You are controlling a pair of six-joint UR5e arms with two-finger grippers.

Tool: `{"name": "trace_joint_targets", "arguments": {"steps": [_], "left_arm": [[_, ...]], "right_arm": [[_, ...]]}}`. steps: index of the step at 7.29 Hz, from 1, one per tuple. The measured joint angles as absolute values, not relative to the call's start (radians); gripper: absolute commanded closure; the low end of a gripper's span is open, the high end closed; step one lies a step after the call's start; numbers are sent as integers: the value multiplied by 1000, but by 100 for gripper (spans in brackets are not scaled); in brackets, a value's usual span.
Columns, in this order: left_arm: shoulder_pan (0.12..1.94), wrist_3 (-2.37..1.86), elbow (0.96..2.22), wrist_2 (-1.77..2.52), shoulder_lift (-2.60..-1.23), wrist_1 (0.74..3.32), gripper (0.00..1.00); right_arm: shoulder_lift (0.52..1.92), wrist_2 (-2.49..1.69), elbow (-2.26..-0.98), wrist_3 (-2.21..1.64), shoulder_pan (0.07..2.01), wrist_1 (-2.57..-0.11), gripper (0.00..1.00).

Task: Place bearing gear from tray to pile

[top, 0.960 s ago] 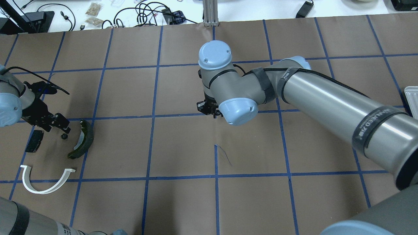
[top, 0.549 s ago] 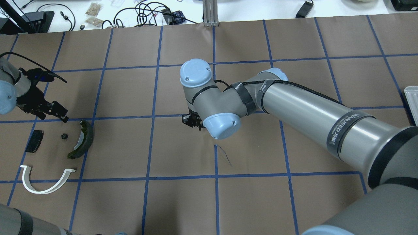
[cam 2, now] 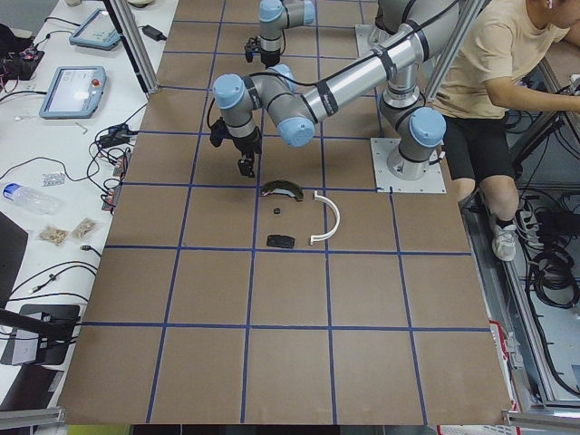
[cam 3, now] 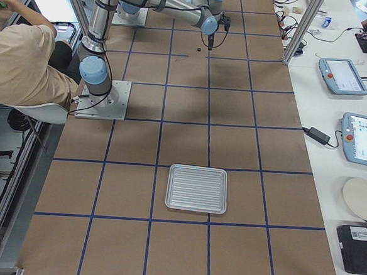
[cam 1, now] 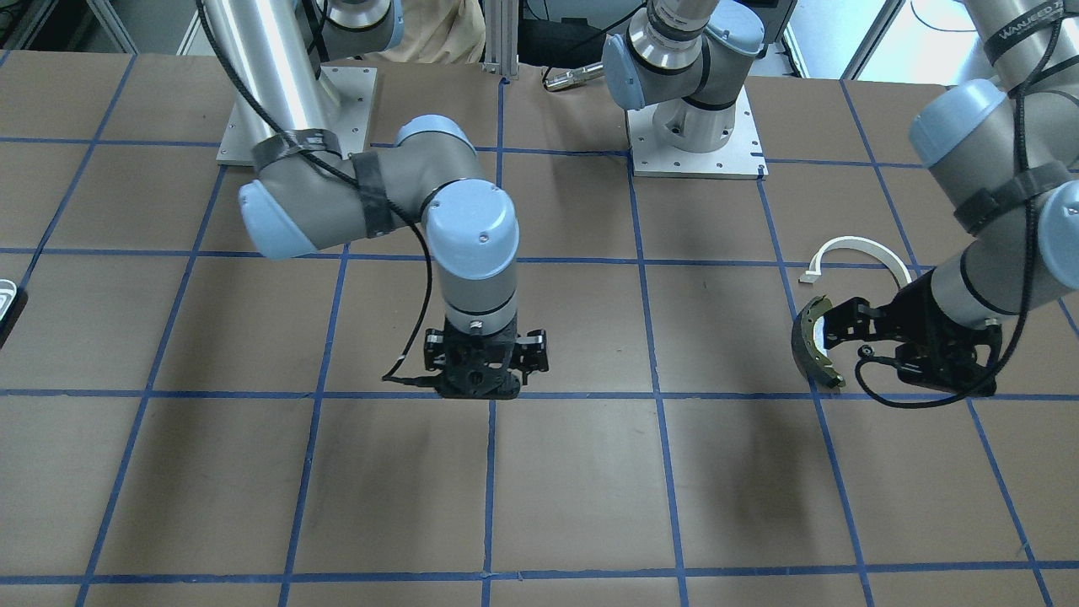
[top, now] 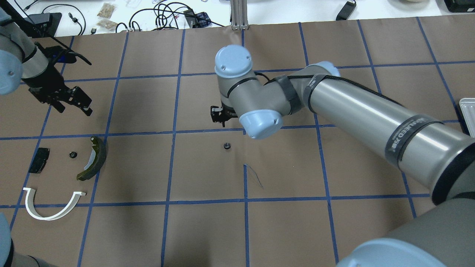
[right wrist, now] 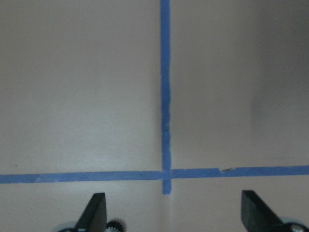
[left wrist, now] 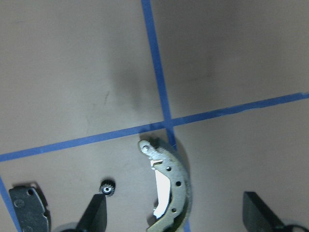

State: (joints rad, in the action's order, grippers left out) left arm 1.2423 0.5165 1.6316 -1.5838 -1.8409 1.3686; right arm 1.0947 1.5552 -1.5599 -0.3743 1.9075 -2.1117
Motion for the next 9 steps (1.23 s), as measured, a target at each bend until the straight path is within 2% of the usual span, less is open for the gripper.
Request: {"name": "trace_joint_targets", "arguments": {"steps": [4,7,9], "left_arm": [[1577,150,1651,-1507,-1851,1322,0],[1739,-7,1762,-1500,-1888,1102,0],[1802,-67,1871,-1498,-1914,905,0]], "right_arm": [[1266,1557,-1419,-196,1676,-1785,0],[1453,1558,-1430,-166,1639,-1600,0],[1460,1559,-1467,-156,1639,-1610,0]]}}
